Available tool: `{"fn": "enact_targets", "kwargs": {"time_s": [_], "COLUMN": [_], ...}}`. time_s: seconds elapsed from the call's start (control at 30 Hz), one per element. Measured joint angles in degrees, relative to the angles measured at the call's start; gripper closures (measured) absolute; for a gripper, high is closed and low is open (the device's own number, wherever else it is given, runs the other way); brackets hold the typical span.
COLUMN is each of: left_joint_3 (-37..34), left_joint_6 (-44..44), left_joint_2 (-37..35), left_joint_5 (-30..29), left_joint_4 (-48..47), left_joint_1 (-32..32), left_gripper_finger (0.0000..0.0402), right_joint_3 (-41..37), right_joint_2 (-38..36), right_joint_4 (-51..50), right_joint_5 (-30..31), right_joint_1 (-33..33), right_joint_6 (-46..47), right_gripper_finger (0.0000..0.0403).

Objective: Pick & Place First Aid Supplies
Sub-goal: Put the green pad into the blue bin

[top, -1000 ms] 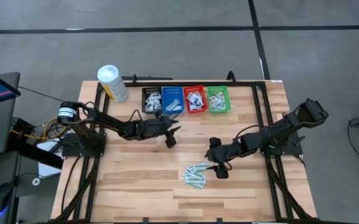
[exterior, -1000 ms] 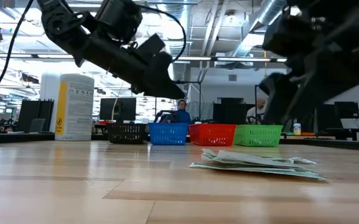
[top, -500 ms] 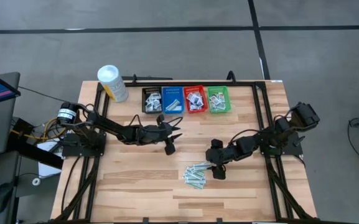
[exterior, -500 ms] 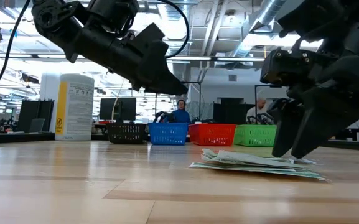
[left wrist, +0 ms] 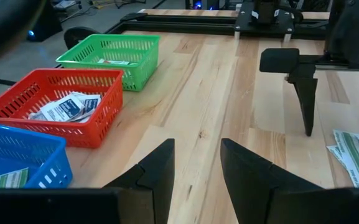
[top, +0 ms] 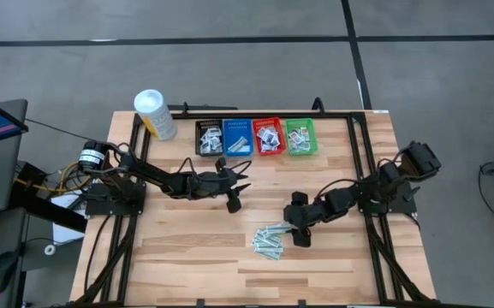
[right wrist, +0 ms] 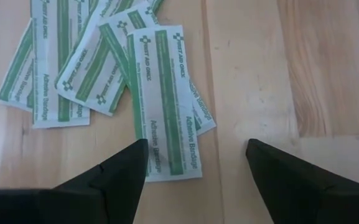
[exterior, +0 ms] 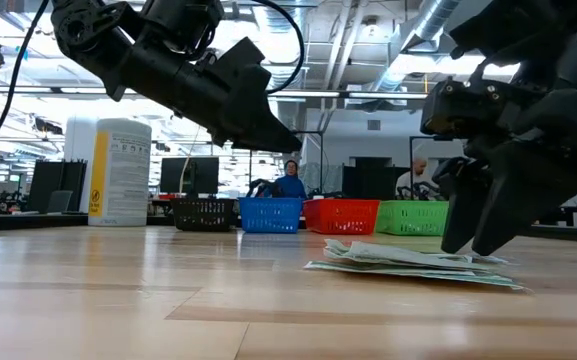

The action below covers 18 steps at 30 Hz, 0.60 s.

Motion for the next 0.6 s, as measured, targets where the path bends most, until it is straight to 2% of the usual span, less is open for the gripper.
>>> {"fn": "enact_targets", "kwargs": {"time_s": [0.37, 0.6], "left_joint_3": [0.00, 0.00], "left_joint_6": [-1.59, -2.66], "left_joint_2": [0.00, 0.00], "left_joint_5": [0.00, 0.02], "left_joint_4": [0.01, 0.01], "left_joint_1": [0.00, 0.00], "left_gripper_finger": [0.0271, 0.0271], "right_joint_3": [-0.39, -0.37], "right_joint_2": [0.20, 0.22], "right_joint_4": [1.31, 1.40], "right_joint_5": [9.30, 11.04], "right_joint_1": [8.09, 8.79], "right_joint_6": [0.91, 0.70], "right_gripper_finger": [0.0133, 0.0134]}}
